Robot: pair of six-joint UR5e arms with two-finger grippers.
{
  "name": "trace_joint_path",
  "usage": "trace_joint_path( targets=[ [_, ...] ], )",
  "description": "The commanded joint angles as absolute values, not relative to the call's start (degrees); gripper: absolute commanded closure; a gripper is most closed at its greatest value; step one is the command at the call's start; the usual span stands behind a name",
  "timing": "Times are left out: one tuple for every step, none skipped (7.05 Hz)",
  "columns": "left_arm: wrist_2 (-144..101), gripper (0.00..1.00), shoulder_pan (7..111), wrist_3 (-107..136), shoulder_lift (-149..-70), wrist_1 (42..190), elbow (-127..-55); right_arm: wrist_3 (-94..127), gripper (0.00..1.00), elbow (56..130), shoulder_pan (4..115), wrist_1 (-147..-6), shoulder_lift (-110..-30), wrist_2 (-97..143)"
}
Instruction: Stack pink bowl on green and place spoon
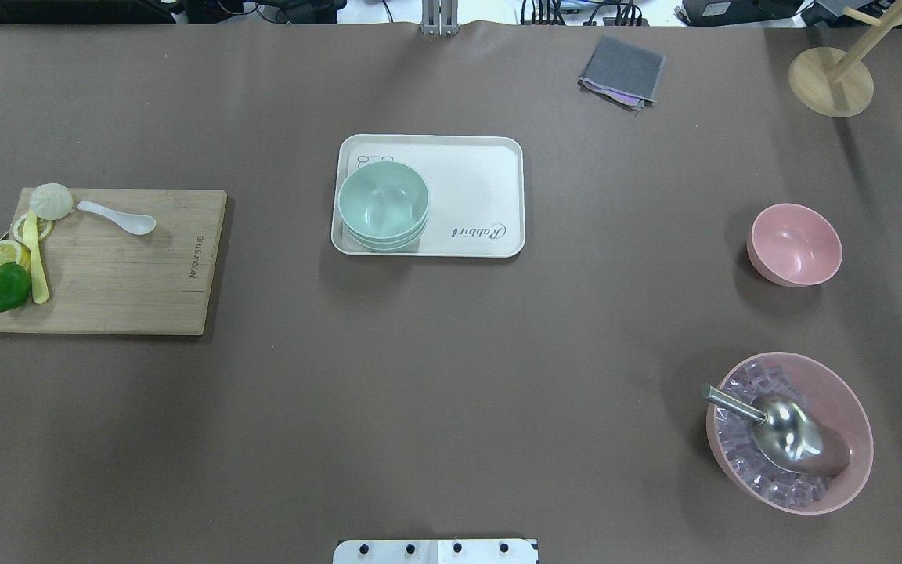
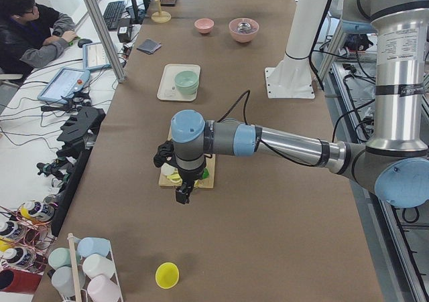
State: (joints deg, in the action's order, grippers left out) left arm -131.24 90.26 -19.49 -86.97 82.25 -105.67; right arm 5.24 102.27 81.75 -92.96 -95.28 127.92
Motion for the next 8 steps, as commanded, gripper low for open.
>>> trace_joint_path(
  targets=[
    [-131.4,0.00,90.3,-19.2,-90.9,82.6,-105.8,5.6,0.00,104.4,81.7,-93.0,-88.5,128.1],
    [-131.4,0.00,90.3,-19.1,-92.1,86.7,-105.6,5.8,0.00,105.3,81.6,-93.0,-86.6,128.1],
    [-131.2,0.00,90.3,-18.9,-91.8,95.7,-105.1,6.1,0.00,107.6,81.0,-92.9,-86.5,128.1],
    [-131.0,0.00,90.2,-18.8,-92.1,107.8,-102.4,5.6,0.00,108.1,77.6,-93.1,-84.0,128.1],
    [-131.0,0.00,89.7,-17.2,-93.6,113.8,-98.7,6.5,0.00,107.8,74.6,-93.0,-82.6,127.9],
    [-131.5,0.00,89.4,-8.0,-96.9,114.3,-95.6,6.4,0.00,107.3,73.9,-93.1,-82.1,128.0],
    [-132.7,0.00,88.9,-2.5,-96.9,117.7,-94.6,6.5,0.00,107.1,73.2,-93.1,-82.2,128.1],
    [-133.1,0.00,88.6,-1.5,-96.5,121.7,-92.4,6.3,0.00,106.2,72.9,-93.1,-82.4,128.2]
  ],
)
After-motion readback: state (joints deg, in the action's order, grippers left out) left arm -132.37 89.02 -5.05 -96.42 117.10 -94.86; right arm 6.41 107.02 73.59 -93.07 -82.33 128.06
